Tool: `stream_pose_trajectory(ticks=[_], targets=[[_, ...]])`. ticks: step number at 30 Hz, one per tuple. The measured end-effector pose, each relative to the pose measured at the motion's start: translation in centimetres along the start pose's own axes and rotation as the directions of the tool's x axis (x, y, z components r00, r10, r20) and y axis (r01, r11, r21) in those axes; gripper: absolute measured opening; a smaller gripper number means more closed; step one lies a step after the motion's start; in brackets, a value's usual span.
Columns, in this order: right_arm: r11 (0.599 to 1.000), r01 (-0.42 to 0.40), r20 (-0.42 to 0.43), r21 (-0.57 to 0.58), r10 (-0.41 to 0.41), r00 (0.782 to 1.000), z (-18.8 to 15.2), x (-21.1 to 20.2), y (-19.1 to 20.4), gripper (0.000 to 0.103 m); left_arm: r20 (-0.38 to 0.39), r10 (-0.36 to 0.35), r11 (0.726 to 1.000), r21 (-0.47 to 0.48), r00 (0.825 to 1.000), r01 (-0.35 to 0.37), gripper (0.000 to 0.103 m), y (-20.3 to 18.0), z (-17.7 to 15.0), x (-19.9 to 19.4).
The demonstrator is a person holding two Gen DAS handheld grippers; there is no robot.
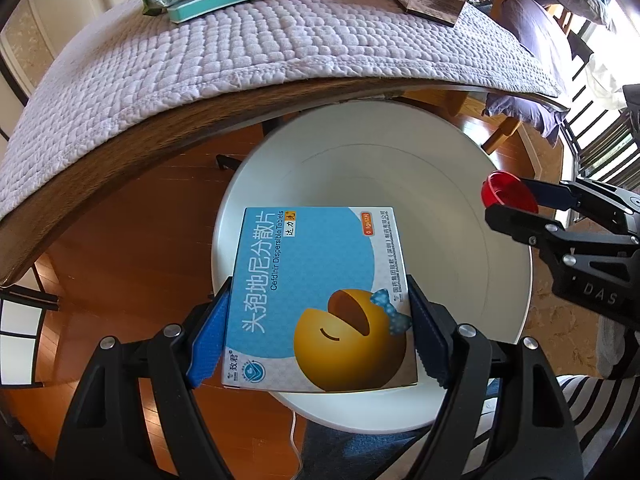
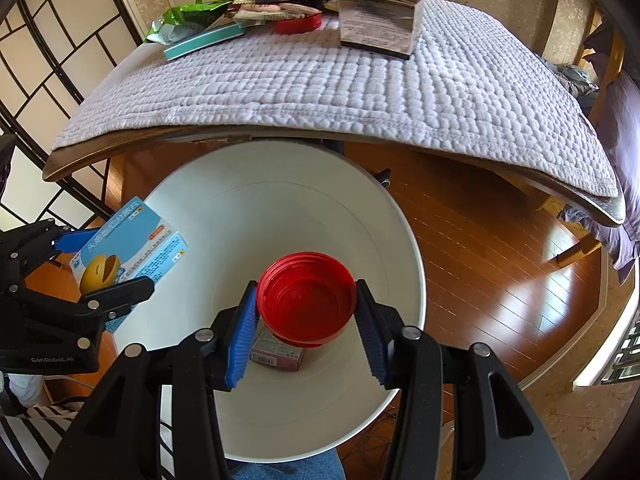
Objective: Collect trash
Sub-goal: 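Carry the blue box and red cap over the white trash bin with both tools, then open the left tool to drop the blue box while the right tool drops the red cap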
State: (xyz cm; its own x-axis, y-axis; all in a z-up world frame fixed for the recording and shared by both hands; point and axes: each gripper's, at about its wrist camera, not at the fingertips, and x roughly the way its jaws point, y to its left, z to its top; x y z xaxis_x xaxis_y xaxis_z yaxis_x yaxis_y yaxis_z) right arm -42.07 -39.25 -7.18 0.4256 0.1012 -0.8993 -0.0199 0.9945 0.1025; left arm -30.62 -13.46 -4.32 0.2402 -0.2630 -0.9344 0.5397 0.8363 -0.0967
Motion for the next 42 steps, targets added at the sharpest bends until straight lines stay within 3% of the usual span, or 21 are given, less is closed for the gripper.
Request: stream_pose_trajectory(ticks=[12,36,38,39,42], targets=[[1.0,-0.008,-0.001,-0.009,0.008,1.0,0.0,0.4,1.0,0.047,-0.006,0.005,1.0,0.024,1.0,-0.005,0.08,-1.9,0.6,1.3],[1.0,-0.015,-0.006,-0.011,0.015,1.0,0.5,0.8,1.4,0.047,-0.013,-0.01,0.999,0.045,1.0,0.011,0.08,-2.1,1.7,3.2],[1.0,-0.023,0.007,-0.012,0.023,1.0,0.5,0.6,1.6,0.054,0.008,-0.006,0.999,0.049,1.0,0.006,0.081,-1.8,1.9,3.0],[1.0,-0.02,0.012,-0.012,0.02,1.0,0.6,0.4,1.7,0.07,0.013,-0.011,0.999,0.048,1.0,0.01,0.081,-1.8,2.0,2.9],[1.0,-0.026,0.041,0.004,0.026,0.999,0.9,-0.4,1.5,0.073,0.008,-0.03,0.999,0.039,1.0,0.029,0.082,-1.6,2.3,3.0]])
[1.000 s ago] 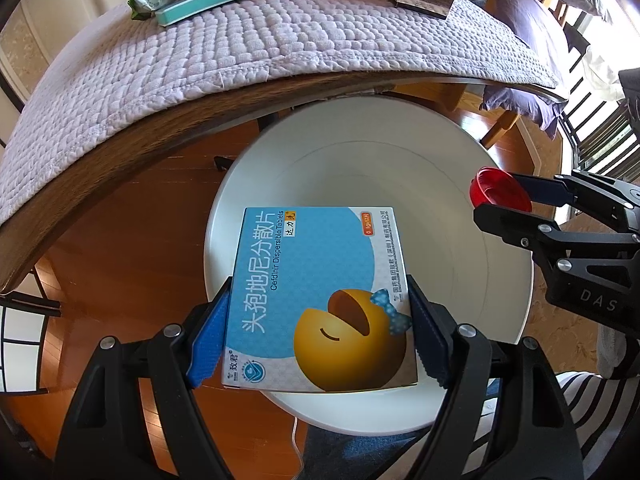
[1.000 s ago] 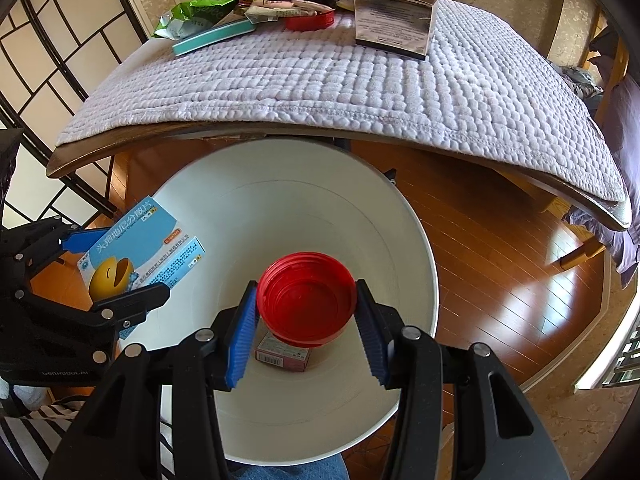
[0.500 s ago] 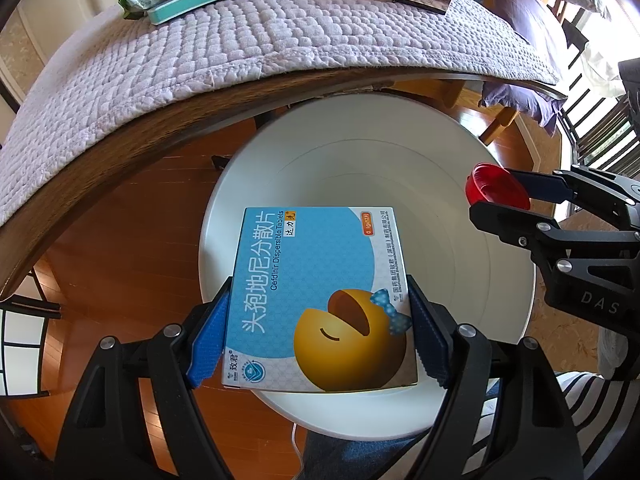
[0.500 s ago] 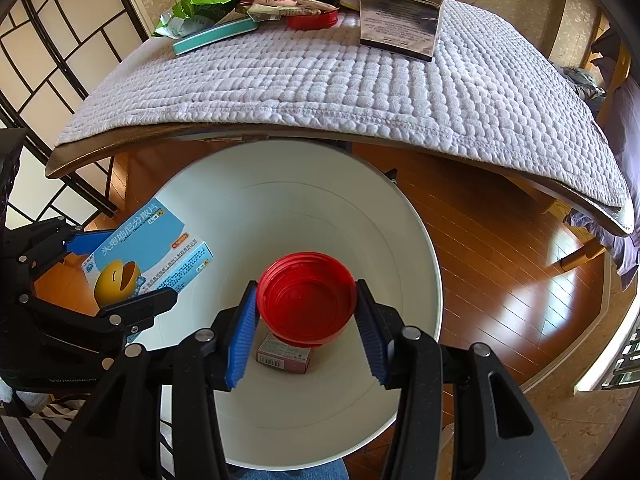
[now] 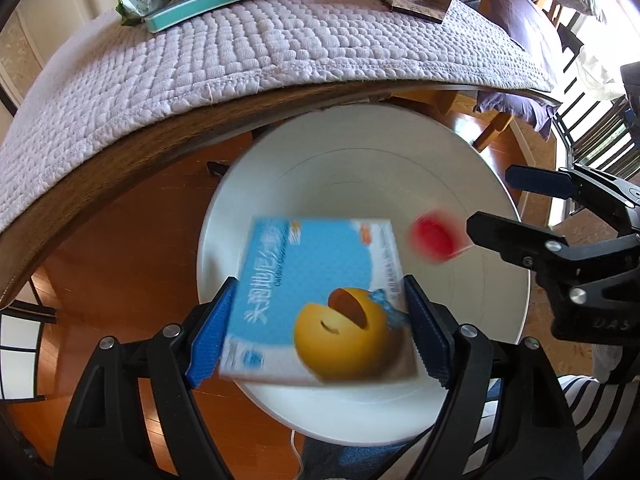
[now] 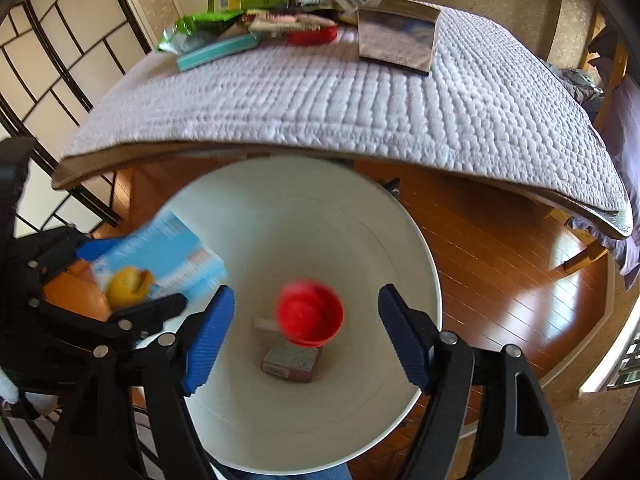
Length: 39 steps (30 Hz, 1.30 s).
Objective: Collect trash
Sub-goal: 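Open the left tool to drop the blue box while the right tool drops the red cap, then move both tools back to the pile on the blanket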
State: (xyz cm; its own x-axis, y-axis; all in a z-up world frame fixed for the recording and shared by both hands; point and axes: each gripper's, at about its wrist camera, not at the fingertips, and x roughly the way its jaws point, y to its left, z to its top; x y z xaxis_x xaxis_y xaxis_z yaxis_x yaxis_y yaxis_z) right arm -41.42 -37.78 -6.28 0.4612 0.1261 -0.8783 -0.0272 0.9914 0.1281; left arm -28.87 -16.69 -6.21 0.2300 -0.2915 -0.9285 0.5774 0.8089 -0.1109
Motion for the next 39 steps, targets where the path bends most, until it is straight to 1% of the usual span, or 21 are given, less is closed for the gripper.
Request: stream_pose_trajectory(ticks=[10,17,21,24,30,33,35,37,39], targets=[[0.999,-0.001,0.012,0.037,0.0,1.0,0.6,-0.6,-0.7,0.073,0.015,0.002,1.0,-0.019,1.0,-0.001,0.082,1.1,0.1,-0.7],[0.999,0.0,0.026,0.038,-0.001,1.0,0.6,-1.1,-1.2,0.073,0.02,0.008,0.999,-0.033,1.0,-0.008,0.082,2.0,-0.8,-1.6],[0.999,0.006,0.052,0.044,-0.009,0.999,1.2,-2.3,-1.4,0.073,0.041,0.009,0.998,-0.056,0.999,-0.007,0.082,3.2,-1.1,-3.2],[0.999,0.021,0.089,0.048,-0.025,0.996,1.9,-3.7,-1.8,0.073,0.079,0.011,0.997,-0.082,0.997,-0.004,0.082,4.2,-0.9,-5.0],[0.997,0.042,0.156,0.059,-0.051,0.987,3.6,-5.5,-2.8,0.073,0.178,0.043,0.991,-0.131,0.983,-0.02,0.082,7.0,0.0,-9.2],[0.997,0.062,0.175,0.052,-0.071,0.982,4.4,-5.6,-3.0,0.073,0.222,0.081,0.989,-0.142,0.972,-0.05,0.082,8.3,1.1,-10.9],[0.996,0.075,0.183,0.049,-0.083,0.98,4.7,-5.5,-3.3,0.073,0.24,0.106,0.987,-0.144,0.965,-0.073,0.082,8.6,1.8,-11.3],[0.995,0.09,0.192,0.051,-0.098,0.976,5.9,-5.2,-3.4,0.073,0.254,0.145,0.984,-0.142,0.956,-0.111,0.082,9.2,2.6,-11.4],[0.993,0.102,0.199,0.063,-0.113,0.973,7.0,-4.7,-3.6,0.073,0.268,0.171,0.981,-0.139,0.948,-0.137,0.085,9.5,3.5,-11.5]])
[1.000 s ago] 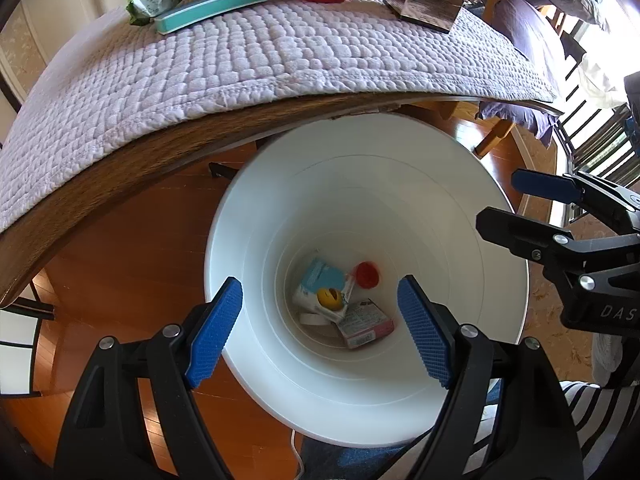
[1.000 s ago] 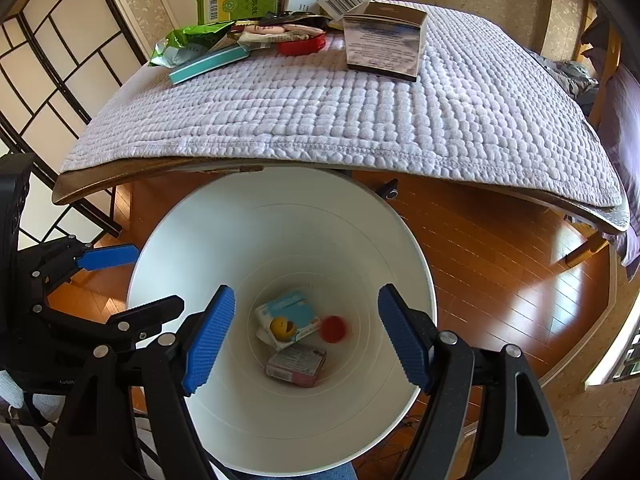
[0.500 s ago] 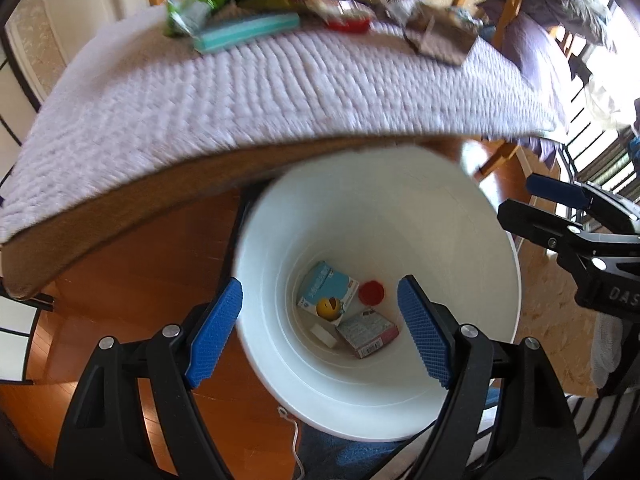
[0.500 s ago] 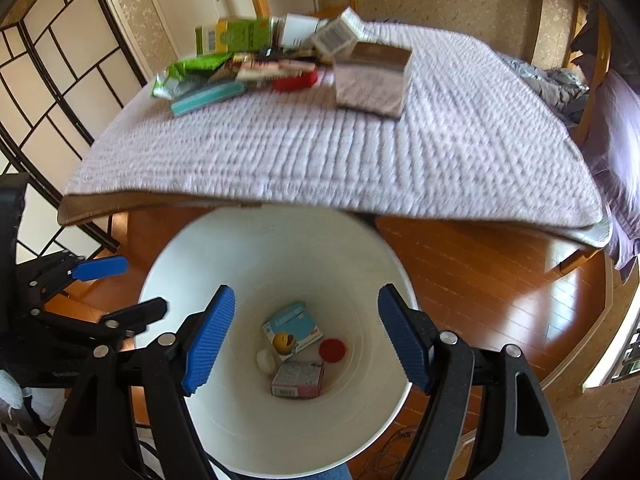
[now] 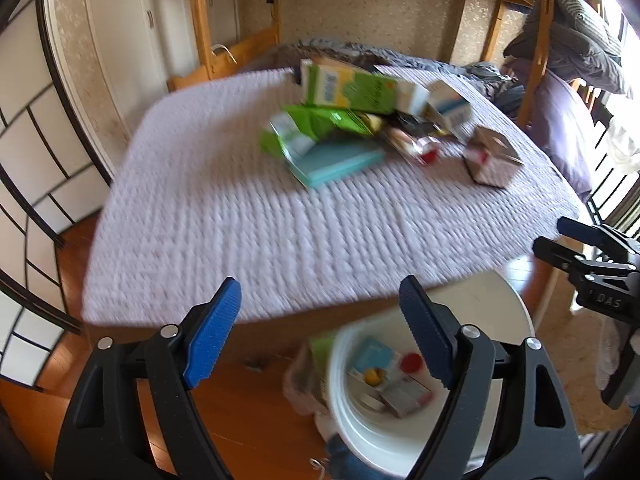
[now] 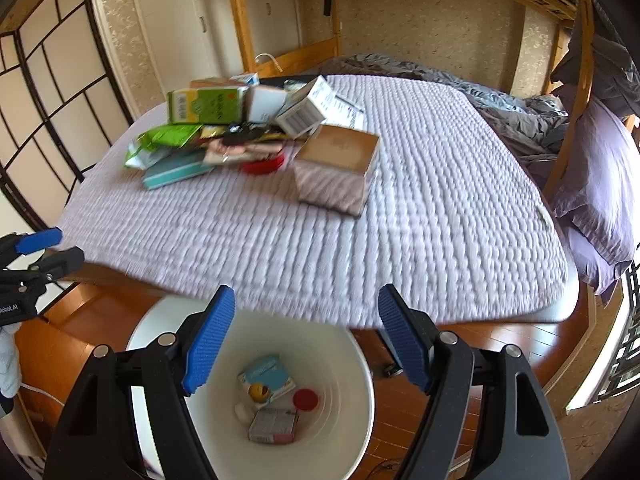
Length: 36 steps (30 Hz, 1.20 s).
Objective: Collect trash
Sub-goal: 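Move both tools back to the pile on the blanket, then grasp the tan cardboard box with the right tool while the left tool grasps the green snack bag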
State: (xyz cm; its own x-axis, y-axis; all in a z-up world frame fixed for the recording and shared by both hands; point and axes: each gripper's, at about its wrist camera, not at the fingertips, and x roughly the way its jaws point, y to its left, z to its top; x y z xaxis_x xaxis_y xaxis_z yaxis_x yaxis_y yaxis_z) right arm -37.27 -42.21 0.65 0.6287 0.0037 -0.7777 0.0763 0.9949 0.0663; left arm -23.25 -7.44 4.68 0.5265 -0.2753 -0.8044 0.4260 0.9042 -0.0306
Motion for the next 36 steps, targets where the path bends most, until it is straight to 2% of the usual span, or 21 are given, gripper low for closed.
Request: stream_pose_trajectory(ticks=[7,14,22,29,31,32,33,36], targets=[[0.998,0.022,0.017,0.063,-0.023,1.0,3.1,2.4,-0.3,0.073,0.027,0.035,0.999,0.028,0.999,-0.035,0.086,0.1,3.5,2.8],[0.995,0.061,0.028,0.08,-0.063,0.998,5.5,4.5,0.2,0.073,0.043,0.1,0.991,0.084,0.994,-0.103,0.086,0.2,6.5,6.0],[0.986,0.091,0.02,0.139,-0.094,0.995,7.4,6.8,-0.1,0.073,0.033,0.108,0.986,0.123,0.994,-0.111,0.086,0.5,8.5,8.9],[0.981,0.094,0.001,0.169,-0.095,0.995,8.3,8.4,-0.6,0.073,0.038,0.081,0.99,0.11,0.996,-0.084,0.088,0.9,9.7,10.2],[0.982,0.095,-0.003,0.164,-0.096,0.995,8.5,8.8,-0.5,0.058,0.033,0.059,0.993,0.103,0.998,-0.062,0.083,1.1,9.9,10.4],[0.983,0.096,-0.007,0.158,-0.097,0.995,8.5,8.9,-0.5,0.054,0.028,0.034,0.995,0.096,0.999,-0.036,0.074,1.1,9.8,10.3],[0.984,0.097,-0.01,0.152,-0.096,0.995,8.4,9.0,-0.4,0.054,0.022,0.011,0.996,0.09,1.0,-0.013,0.066,1.2,9.8,10.2],[0.986,0.098,-0.002,0.134,-0.098,0.995,8.4,8.9,-0.3,0.053,0.02,0.012,0.996,0.093,1.0,-0.014,0.057,1.0,9.6,9.9]])
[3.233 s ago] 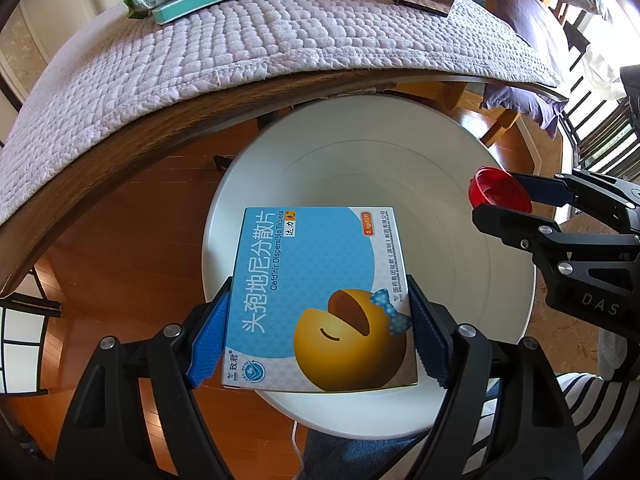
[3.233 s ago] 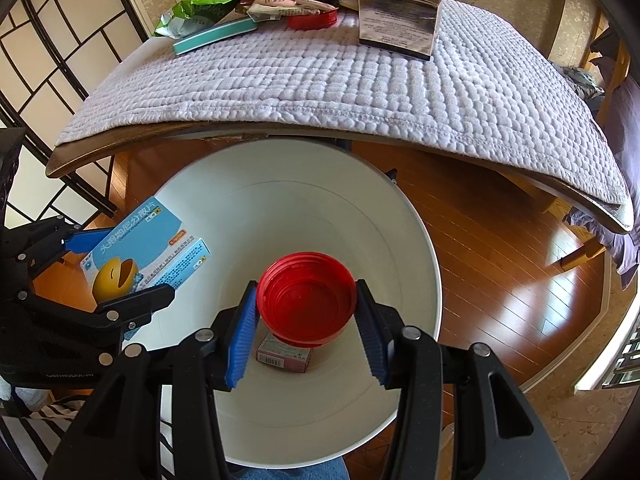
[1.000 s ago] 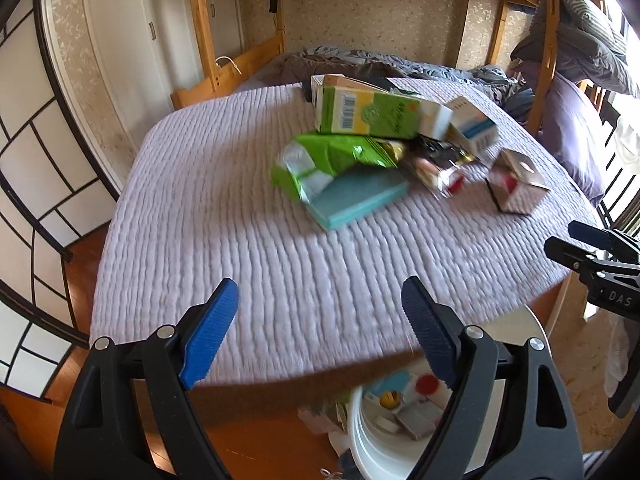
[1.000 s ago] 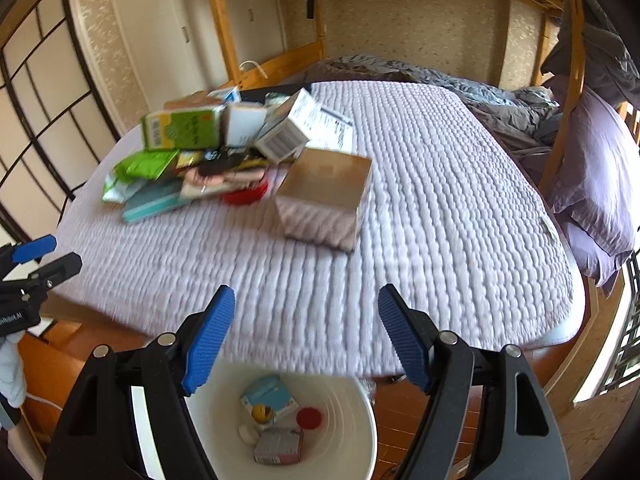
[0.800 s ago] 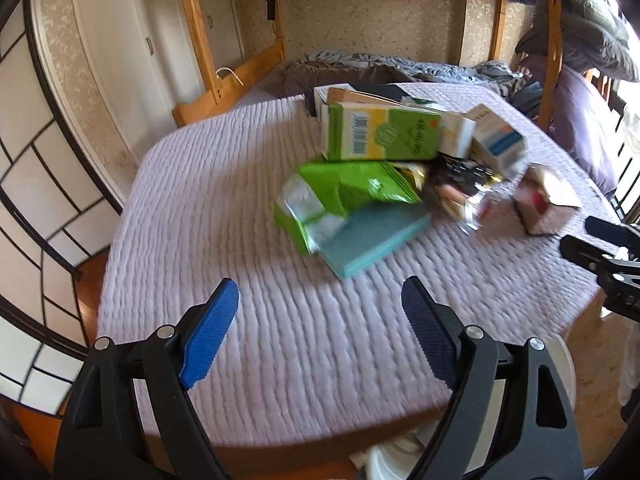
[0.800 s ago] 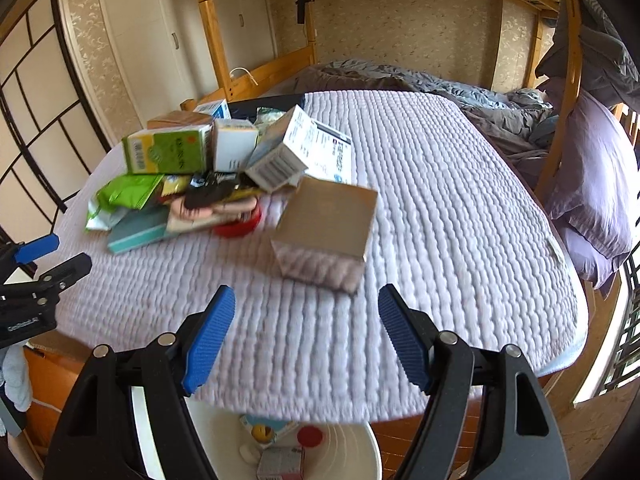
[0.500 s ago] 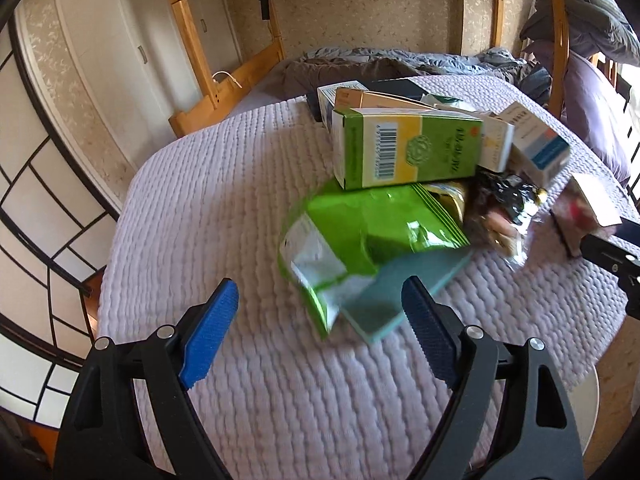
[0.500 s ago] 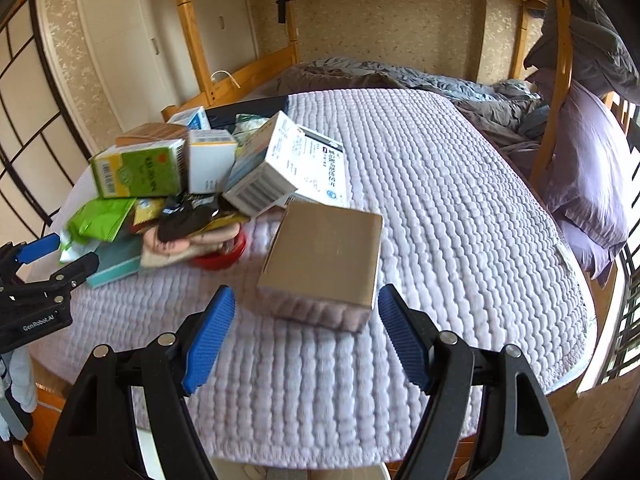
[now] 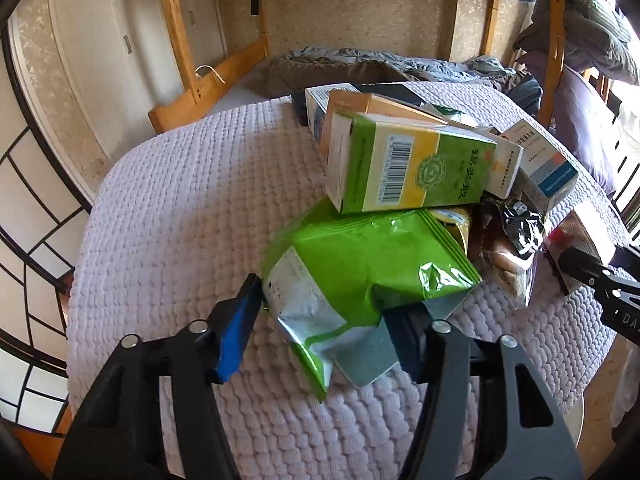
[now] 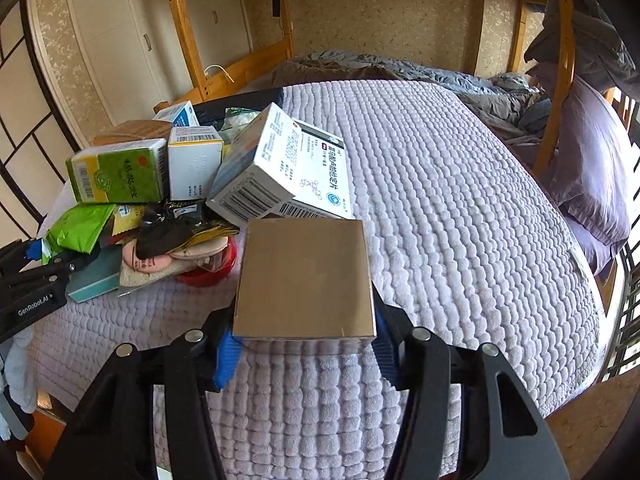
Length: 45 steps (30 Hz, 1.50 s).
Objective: Collect trash
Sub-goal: 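Grasp the tan cardboard box with the right tool while the left tool grasps the green snack bag, then carry the tan box and green bag over the white trash bin with both tools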
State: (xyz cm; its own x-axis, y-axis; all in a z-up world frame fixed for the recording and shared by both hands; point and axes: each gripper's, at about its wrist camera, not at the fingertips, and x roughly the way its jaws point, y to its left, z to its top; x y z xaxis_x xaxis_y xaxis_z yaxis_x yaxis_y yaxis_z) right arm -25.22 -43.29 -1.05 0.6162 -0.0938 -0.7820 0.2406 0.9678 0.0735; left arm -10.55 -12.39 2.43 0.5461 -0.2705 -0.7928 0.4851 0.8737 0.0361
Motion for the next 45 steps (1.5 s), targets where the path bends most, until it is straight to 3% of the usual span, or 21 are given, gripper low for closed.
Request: stream_pose_trajectory(ticks=[1,3,12,18,19,20,22,25,27,29,33,45], targets=[[1.0,0.0,0.001,-0.003,0.0,1.0,-0.1,0.0,0.0,0.053,-0.002,-0.004,1.0,-0.005,1.0,0.004,0.056,0.0,-0.1,-0.2],[1.0,-0.007,0.004,-0.011,0.007,1.0,-0.2,-0.3,0.2,0.053,-0.003,-0.014,1.0,-0.013,1.0,0.014,0.045,0.2,-0.2,-0.5],[0.997,-0.009,0.023,-0.075,0.011,1.0,-1.4,-2.7,0.8,0.053,-0.005,-0.064,0.995,-0.074,0.998,0.063,0.04,1.1,-2.6,-3.8],[0.993,0.02,0.004,-0.116,-0.02,1.0,-2.8,-2.5,1.1,0.054,-0.034,-0.048,0.997,-0.056,0.998,0.046,0.041,0.3,-4.2,-3.7],[0.994,0.013,-0.007,-0.111,-0.013,1.0,-3.0,-2.3,1.0,0.054,-0.045,-0.047,0.998,-0.053,0.998,0.044,0.044,0.2,-4.3,-3.4],[0.994,0.01,-0.011,-0.106,-0.011,1.0,-3.1,-2.1,0.9,0.054,-0.049,-0.043,0.998,-0.051,0.998,0.04,0.054,0.0,-4.3,-3.2],[0.995,0.005,-0.021,-0.102,-0.007,1.0,-3.3,-1.9,0.9,0.055,-0.034,-0.017,0.999,-0.036,0.999,0.016,0.058,-0.3,-4.4,-3.0],[0.995,-0.003,-0.032,-0.1,0.0,0.999,-3.5,-1.6,0.8,0.058,-0.019,0.001,1.0,-0.028,1.0,-0.002,0.058,-0.7,-4.3,-3.1],[0.995,-0.009,-0.038,-0.095,0.006,0.999,-3.7,-1.6,0.7,0.058,-0.015,0.005,1.0,-0.031,1.0,-0.005,0.047,-0.8,-4.3,-3.2],[0.996,-0.009,-0.034,-0.094,0.006,0.999,-3.8,-1.7,0.6,0.052,-0.011,0.009,1.0,-0.029,1.0,-0.009,0.045,-1.0,-4.4,-3.4],[0.995,-0.017,-0.012,-0.101,0.016,1.0,-3.9,-2.5,0.6,0.052,-0.005,-0.01,0.999,-0.054,1.0,0.009,0.041,-0.9,-4.7,-4.1],[0.985,-0.109,-0.007,-0.137,0.109,0.994,-4.3,-4.8,1.6,0.052,-0.002,-0.097,0.983,-0.158,0.995,0.095,0.041,-0.9,-6.1,-6.4]])
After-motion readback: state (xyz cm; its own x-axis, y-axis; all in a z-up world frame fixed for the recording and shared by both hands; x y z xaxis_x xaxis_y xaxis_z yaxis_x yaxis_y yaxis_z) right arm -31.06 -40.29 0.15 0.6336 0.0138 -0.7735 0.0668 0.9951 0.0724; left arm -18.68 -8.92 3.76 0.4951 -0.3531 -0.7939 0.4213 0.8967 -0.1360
